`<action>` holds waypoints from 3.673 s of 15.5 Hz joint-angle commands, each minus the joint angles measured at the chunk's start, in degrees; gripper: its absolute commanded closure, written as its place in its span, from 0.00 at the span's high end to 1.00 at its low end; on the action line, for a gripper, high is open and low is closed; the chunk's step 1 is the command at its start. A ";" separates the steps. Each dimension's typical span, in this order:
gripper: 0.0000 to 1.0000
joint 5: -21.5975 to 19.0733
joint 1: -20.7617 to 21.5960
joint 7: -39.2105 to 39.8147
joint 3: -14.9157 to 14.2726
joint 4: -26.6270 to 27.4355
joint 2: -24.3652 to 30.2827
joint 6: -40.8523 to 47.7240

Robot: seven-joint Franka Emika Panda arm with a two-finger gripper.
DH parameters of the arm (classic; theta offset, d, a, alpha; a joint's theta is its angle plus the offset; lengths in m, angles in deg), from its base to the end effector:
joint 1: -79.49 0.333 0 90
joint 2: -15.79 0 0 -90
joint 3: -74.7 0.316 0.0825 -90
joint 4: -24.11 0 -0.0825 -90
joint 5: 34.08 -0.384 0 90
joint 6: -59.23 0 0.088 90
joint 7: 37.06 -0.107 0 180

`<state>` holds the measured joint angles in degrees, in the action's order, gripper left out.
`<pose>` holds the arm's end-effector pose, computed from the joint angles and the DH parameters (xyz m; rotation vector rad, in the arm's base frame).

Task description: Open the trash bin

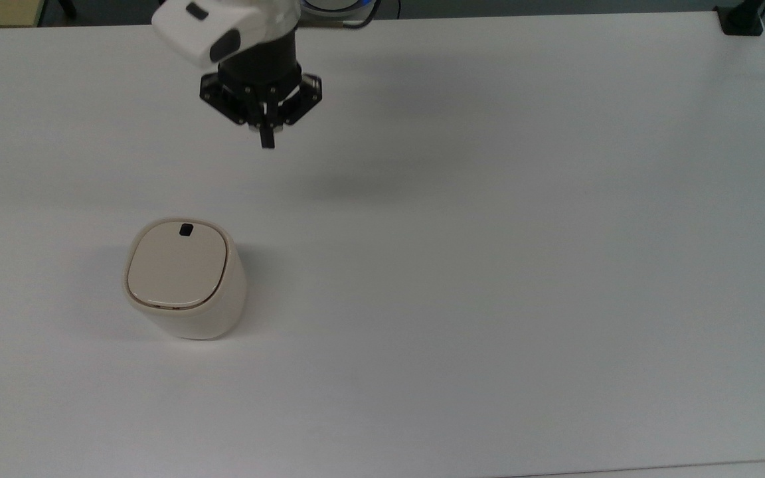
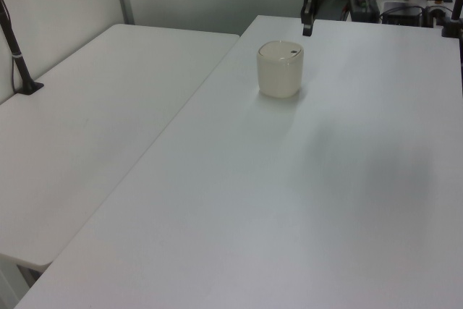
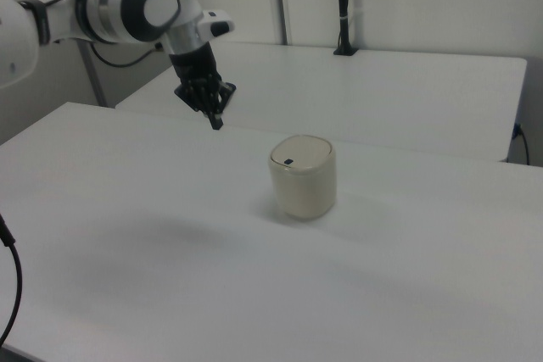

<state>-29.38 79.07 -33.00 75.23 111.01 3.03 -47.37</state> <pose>0.6430 -0.0057 0.5445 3.0511 0.1391 0.1810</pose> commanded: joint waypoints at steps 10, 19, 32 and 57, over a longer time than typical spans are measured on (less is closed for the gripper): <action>0.00 -0.82 -6.78 -2.56 -0.62 -0.68 -7.98 -14.50; 0.00 -0.56 -7.84 -5.20 -0.62 -0.68 -12.20 -23.22; 0.00 -0.74 -8.89 -5.20 -0.89 -0.06 -13.61 -23.31; 0.00 0.49 8.58 -0.73 -5.00 -0.41 5.63 15.08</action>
<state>-30.89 82.21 -37.64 74.80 108.65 5.58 -38.53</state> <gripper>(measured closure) 0.991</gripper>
